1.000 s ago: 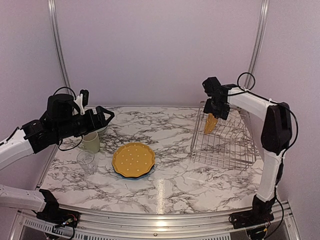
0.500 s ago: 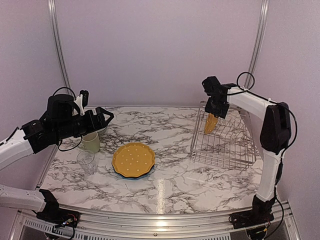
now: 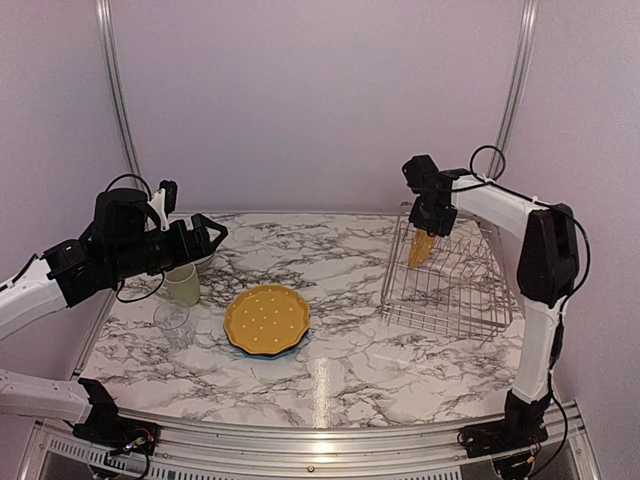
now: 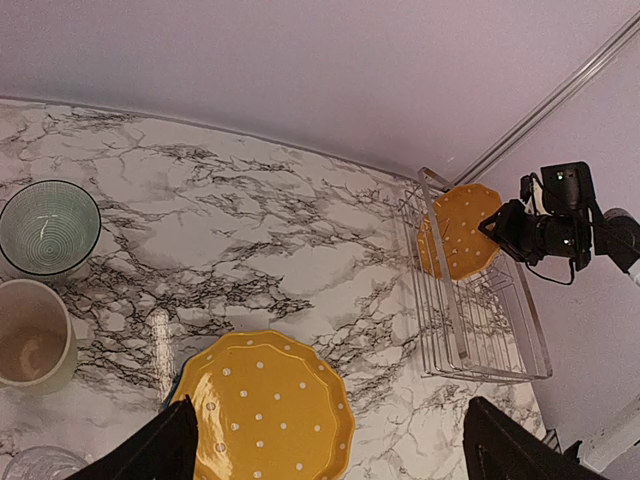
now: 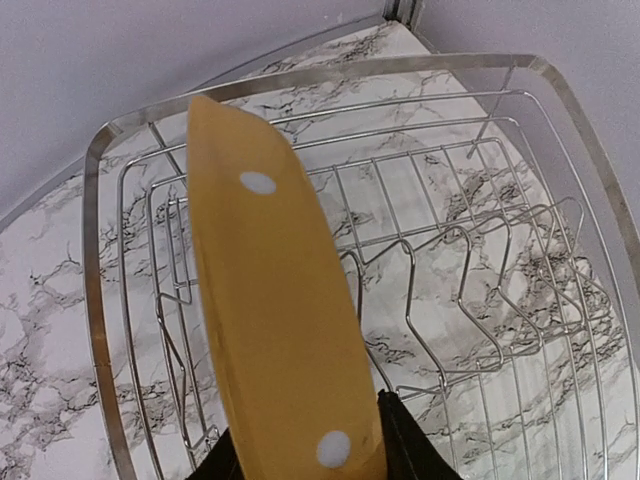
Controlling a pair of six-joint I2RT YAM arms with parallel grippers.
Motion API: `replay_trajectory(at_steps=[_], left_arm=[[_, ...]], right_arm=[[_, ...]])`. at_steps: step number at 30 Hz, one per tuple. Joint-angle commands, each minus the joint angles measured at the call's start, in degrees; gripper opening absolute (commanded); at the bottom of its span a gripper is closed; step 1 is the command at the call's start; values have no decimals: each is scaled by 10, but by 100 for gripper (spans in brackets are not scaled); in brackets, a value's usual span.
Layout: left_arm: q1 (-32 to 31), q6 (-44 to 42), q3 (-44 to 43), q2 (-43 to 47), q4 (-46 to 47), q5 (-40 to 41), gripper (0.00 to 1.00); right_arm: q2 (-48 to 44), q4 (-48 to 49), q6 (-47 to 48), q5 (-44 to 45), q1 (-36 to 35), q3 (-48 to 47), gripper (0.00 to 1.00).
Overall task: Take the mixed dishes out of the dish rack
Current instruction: Grab the plate from the dish rack.
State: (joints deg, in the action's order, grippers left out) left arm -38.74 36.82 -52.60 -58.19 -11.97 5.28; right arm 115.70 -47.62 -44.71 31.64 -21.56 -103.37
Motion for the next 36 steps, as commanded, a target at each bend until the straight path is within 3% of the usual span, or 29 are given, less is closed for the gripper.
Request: replay_trajectory(at_steps=[1,7,11,36], left_arm=[[0,-10,-3,2,-14,9,95],[0,-11,-5,-2,-12,8,95],[0,-11,-6,-4,-11,5,95],[0,-7,-1,-4,-5,-3,95]], right_arm=[[11,4,-12,8,3,-31,31],[8,-2,-7,2,2,-44,8],[10,-1,5,2,2,-52,0],[30,-134,76,157,-49,-186,0]])
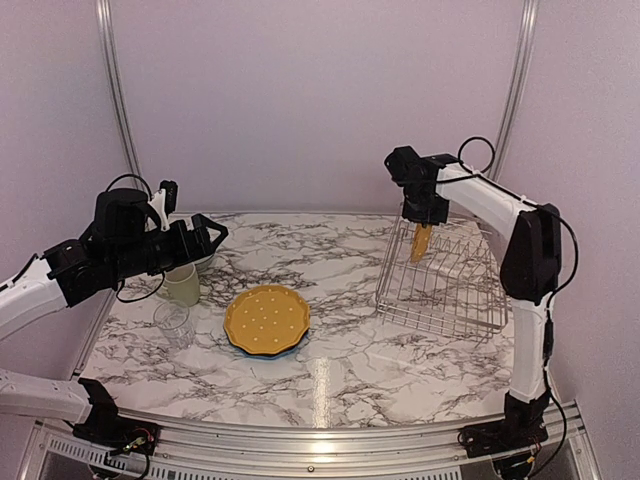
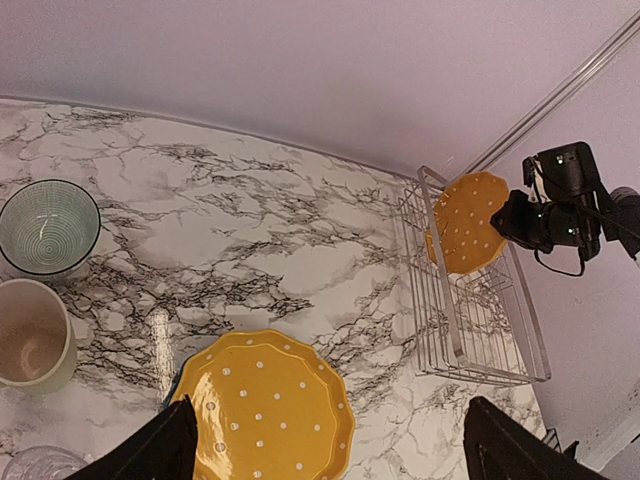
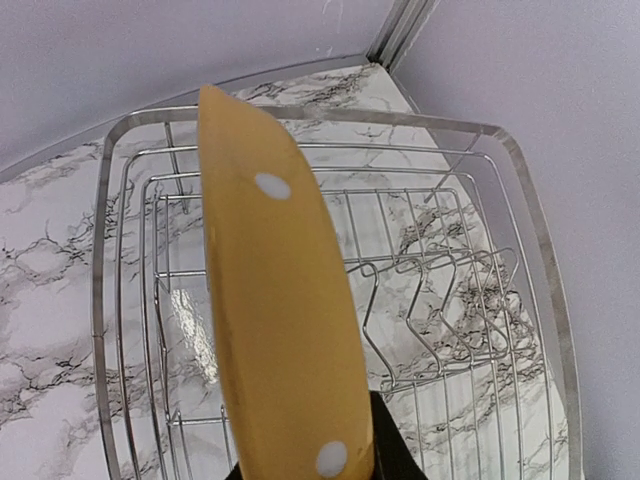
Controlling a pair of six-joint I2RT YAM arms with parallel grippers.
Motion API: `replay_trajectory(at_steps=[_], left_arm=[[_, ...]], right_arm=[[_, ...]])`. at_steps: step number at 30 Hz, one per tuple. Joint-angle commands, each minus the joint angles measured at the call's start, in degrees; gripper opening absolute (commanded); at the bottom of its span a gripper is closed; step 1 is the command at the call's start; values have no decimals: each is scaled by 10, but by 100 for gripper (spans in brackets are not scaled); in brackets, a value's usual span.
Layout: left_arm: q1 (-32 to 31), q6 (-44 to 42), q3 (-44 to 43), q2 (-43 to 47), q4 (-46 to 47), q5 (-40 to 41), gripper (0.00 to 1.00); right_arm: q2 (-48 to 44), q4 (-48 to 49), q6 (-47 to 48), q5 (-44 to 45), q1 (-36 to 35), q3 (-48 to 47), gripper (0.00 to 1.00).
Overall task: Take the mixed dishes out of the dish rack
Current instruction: Grab the plate from the dish rack, then place the plate with another plate.
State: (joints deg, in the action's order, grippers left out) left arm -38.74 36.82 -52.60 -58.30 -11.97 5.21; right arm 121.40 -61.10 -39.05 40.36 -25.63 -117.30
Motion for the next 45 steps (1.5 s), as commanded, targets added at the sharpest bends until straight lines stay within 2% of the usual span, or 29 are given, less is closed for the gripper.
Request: replay_trajectory(at_steps=[1,13,24,27,29,32,37,45], left_arm=[[0,-7,-1,-3,-4,-2,95],[0,-7,-8,-15,6,-14,95],[0,-7,-11,-26,11,-20,95],[0,-7,-10,-25,10,-17,95],[0,-7,-9,-25,10,-16,95],[0,-6,-9,-29,13,-18,95],[0,-5,-12,-35,17,-22,95],[0,-1,-3,-34,29,-20,95]], right_arm=[[-29,-1,21,72,-9,-48,0],[-88,-20,51,91,-14,-29,0],[-188,41,94,72,-11,55,0],[-255,130,141,-21,6,124,0],[-312,236,174,-123,23,195,0],[-381,334,181,-277,53,285,0],[-408,379,166,-454,65,311,0],[-398,457,94,-637,63,364,0]])
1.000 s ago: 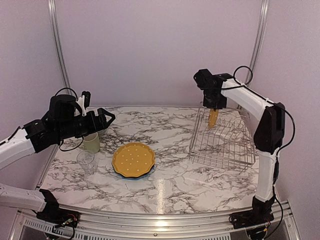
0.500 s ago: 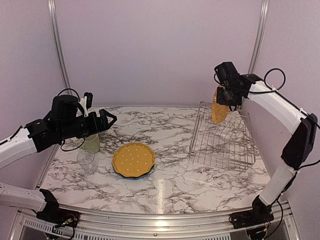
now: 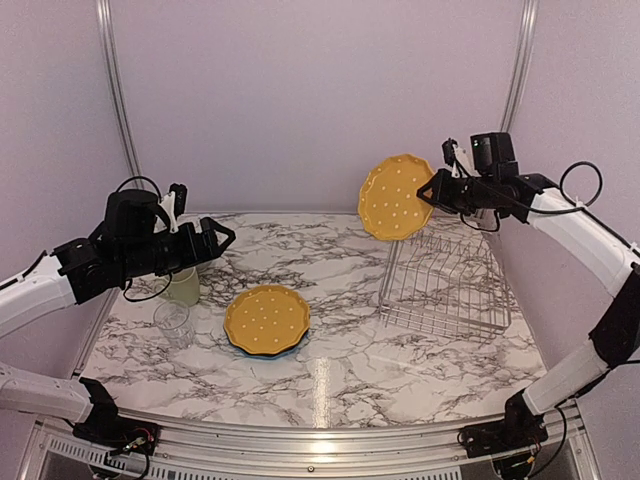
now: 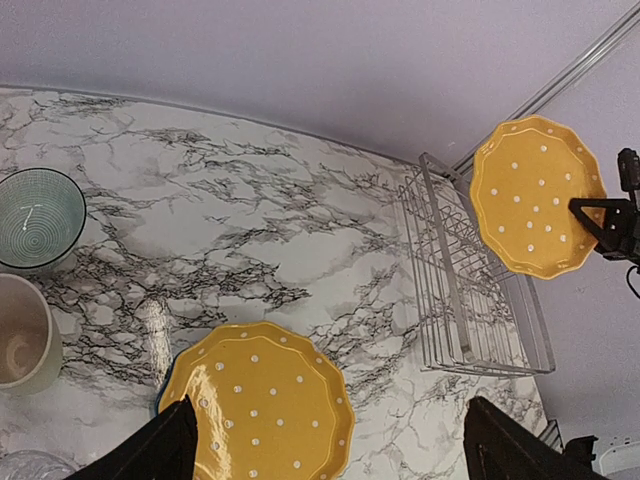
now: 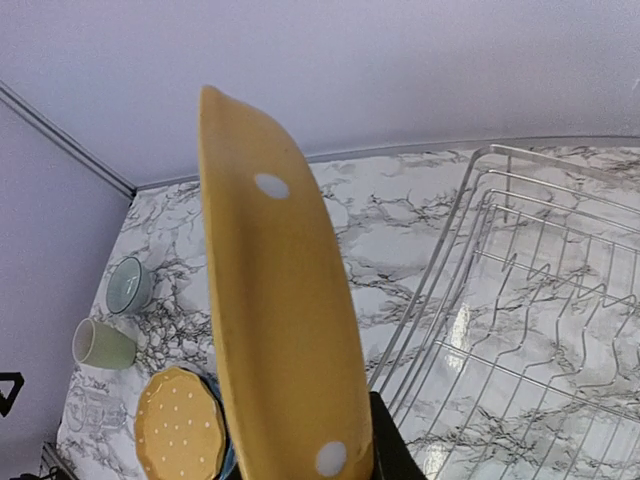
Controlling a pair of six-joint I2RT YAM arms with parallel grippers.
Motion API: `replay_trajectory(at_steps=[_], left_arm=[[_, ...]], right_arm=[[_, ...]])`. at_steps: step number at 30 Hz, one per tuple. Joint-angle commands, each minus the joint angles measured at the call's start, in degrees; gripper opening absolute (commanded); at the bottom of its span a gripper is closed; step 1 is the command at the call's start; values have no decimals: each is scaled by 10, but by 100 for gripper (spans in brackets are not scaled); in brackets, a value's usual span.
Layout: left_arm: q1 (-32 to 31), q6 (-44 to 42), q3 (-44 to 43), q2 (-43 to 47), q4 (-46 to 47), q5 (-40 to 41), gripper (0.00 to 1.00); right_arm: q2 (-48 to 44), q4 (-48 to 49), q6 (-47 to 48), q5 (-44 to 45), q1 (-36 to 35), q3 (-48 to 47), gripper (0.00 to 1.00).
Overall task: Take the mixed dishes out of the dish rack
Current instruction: Place the plate with another plate.
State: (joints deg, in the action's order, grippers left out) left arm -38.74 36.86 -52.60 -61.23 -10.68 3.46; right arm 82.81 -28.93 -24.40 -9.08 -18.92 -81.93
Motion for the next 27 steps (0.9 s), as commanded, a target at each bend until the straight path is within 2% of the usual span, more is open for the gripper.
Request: replay_trajectory(at_steps=[1,4,10,17,27], left_arm=[[0,-1,-4,-7,18,-4,95],[0,-2,-9,-14,20,-8,95],[0,0,-8,-8,20,-4,95],[0,2,-6,3,13,1,95],[0,8,9,25,10,7,95]], right_arm=[[-7,148,-69,-160,-7,19,0],[8,185,-98,-191,-27,45,0],[55,233,-133,-201,-97,73,0],[116,259,-160,-205,-170,81,0],[214,292,-197,-208,-228,65,0]])
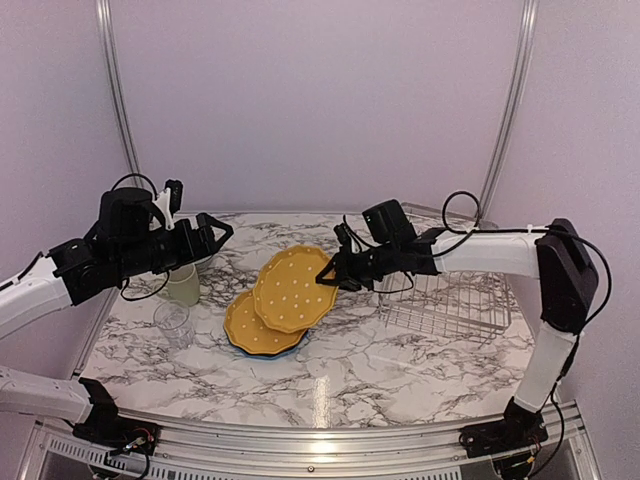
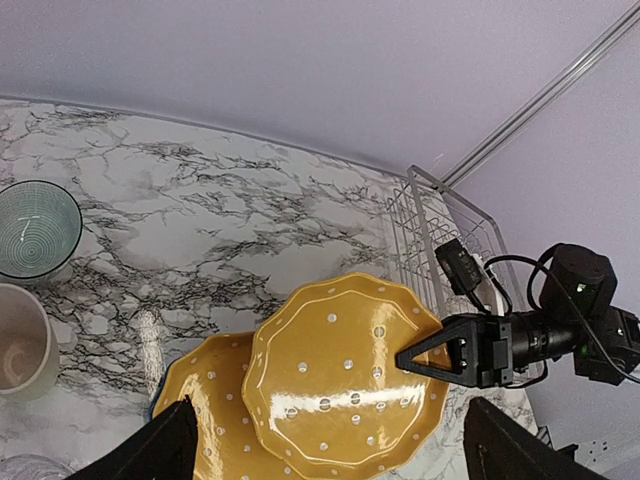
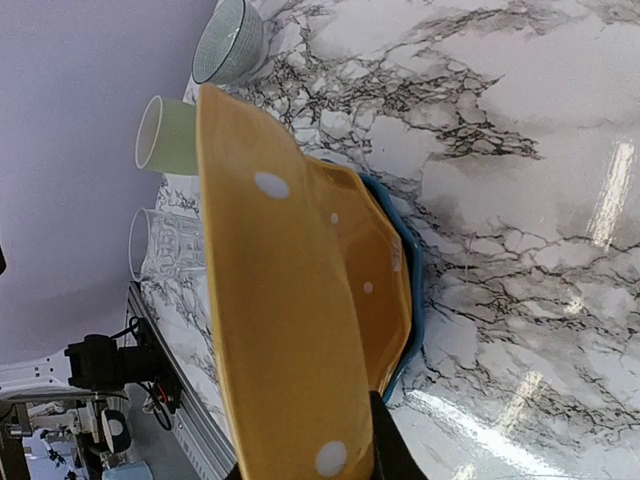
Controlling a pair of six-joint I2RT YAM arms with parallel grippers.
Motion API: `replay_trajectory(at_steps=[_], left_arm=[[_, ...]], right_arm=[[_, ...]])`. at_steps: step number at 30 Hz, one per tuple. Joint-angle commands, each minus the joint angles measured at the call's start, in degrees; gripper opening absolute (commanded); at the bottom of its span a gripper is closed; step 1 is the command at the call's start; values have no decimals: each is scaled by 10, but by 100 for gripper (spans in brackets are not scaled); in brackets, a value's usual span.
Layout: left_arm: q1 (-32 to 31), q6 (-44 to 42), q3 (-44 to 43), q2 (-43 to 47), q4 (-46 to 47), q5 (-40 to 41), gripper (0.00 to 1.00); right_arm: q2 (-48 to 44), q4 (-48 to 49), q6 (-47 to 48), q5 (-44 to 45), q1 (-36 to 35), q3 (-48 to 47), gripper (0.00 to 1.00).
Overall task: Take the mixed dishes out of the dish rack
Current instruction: Place the plate with another plate.
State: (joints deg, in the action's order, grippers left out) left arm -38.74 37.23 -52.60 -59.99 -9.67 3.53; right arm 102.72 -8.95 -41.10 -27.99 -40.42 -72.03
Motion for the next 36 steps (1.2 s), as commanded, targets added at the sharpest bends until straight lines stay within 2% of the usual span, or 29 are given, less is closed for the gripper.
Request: replay_trajectory(at_steps=[1,19,24,28,36], left_arm=[[0,4,9,13,0,7,95],[0,3,11,20,-7,11,95],[0,2,9,16,-6,8,95],[0,1,9,14,-6,6,95],[0,2,6,11,-6,4,95]], right_arm=[[24,103,-33,-20,-15,-37,0],[127,83,-51,-47,-48,-101,0],[131,50,-48,-9,-61,-108,2],[126,35,-53,37,-66,-104,7],[134,25,-73,76,-83,-101,11]])
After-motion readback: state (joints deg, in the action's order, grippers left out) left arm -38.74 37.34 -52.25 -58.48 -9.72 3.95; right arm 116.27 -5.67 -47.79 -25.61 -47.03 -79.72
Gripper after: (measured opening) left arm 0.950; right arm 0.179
